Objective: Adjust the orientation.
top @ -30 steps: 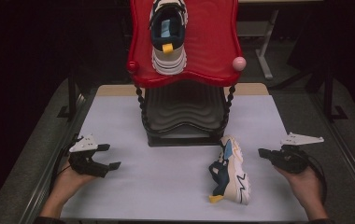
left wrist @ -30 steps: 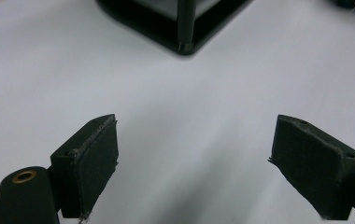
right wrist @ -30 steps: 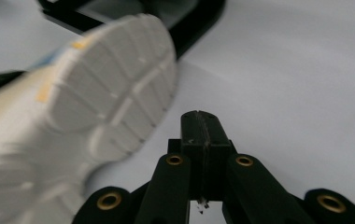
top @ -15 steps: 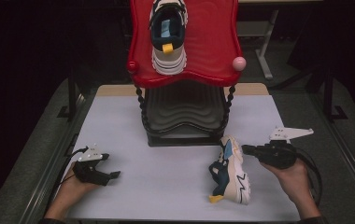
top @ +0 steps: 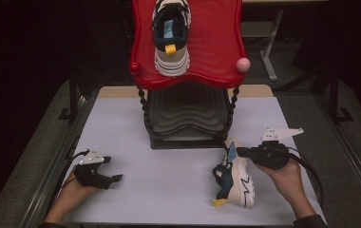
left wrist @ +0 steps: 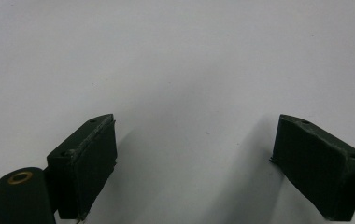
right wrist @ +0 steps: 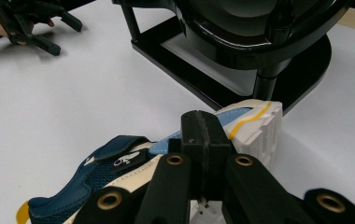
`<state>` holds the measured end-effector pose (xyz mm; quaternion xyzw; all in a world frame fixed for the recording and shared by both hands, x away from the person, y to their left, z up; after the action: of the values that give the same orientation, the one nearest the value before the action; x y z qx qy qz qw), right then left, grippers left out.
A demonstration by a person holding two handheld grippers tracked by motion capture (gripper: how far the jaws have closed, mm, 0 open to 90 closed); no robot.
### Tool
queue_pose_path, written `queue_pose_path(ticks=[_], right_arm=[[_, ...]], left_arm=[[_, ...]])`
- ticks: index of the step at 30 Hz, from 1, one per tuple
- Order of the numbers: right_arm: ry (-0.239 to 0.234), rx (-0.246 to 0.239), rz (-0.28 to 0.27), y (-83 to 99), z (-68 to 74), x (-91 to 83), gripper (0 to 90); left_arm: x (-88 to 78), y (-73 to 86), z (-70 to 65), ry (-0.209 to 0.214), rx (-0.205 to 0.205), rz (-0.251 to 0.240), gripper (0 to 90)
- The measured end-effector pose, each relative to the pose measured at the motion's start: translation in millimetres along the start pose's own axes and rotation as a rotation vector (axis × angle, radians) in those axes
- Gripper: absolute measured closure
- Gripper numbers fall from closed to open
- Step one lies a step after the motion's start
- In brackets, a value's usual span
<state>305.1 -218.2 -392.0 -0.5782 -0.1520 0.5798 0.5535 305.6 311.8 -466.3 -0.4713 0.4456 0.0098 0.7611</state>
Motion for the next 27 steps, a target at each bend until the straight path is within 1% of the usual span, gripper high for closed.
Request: queue_pose_path(ticks=[6,7,9,10,12,14,15,17,22,24,27], right_arm=[[0.017,-0.004,0.006,0.3,0.2,-1.7,89.8],[0.028,-0.008,0.007,0.8,-0.2,-4.0,89.8],[0.030,-0.006,0.004,1.4,-0.8,-5.4,89.8],[0.029,0.003,-0.010,3.3,-2.8,-8.9,89.8],[0.033,0.017,-0.019,5.3,-4.5,-12.9,89.8],[0.036,0.019,-0.024,6.2,-5.6,-14.8,89.8],[0.046,0.024,-0.027,8.1,-7.1,-19.0,89.8],[0.053,0.022,-0.030,9.3,-8.3,-21.2,89.8],[0.091,0.051,-0.040,20.5,-17.1,-38.2,89.8],[0.100,0.071,-0.044,25.5,-20.8,-43.6,89.8],[0.121,0.092,-0.035,32.7,-26.8,-50.7,89.8]], left_arm=[[0.0,0.0,-0.1,-0.001,0.000,-0.001,13.0],[0.0,0.0,-0.1,0.000,0.000,-0.001,13.0],[0.0,0.0,-0.1,0.000,0.000,-0.001,13.0],[0.0,0.0,-0.1,0.000,0.000,-0.001,13.0],[0.0,0.0,-0.1,0.000,0.000,-0.001,13.0],[0.0,0.0,-0.1,0.000,0.000,-0.001,13.0],[0.0,0.0,-0.1,-0.001,0.000,-0.001,13.0],[-0.1,0.0,-0.2,-0.002,0.001,-0.002,13.0],[0.0,0.0,-0.2,-0.002,0.001,-0.002,13.0],[-0.1,0.0,-0.2,-0.002,0.001,-0.002,13.1],[0.0,0.1,-0.3,-0.002,0.001,-0.002,13.0]])
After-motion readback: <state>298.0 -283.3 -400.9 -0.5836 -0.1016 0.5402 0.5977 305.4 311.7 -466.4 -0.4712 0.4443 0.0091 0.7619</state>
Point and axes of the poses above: each handheld gripper's, and its own axes: x roughly forward along the jaws, y roughly out of its underside, z roughly to its left, the point moved 2 cm from there along x, roughly forward along the jaws, and after that the axes turned 12 degrees about -y, right-handed, at the moved point
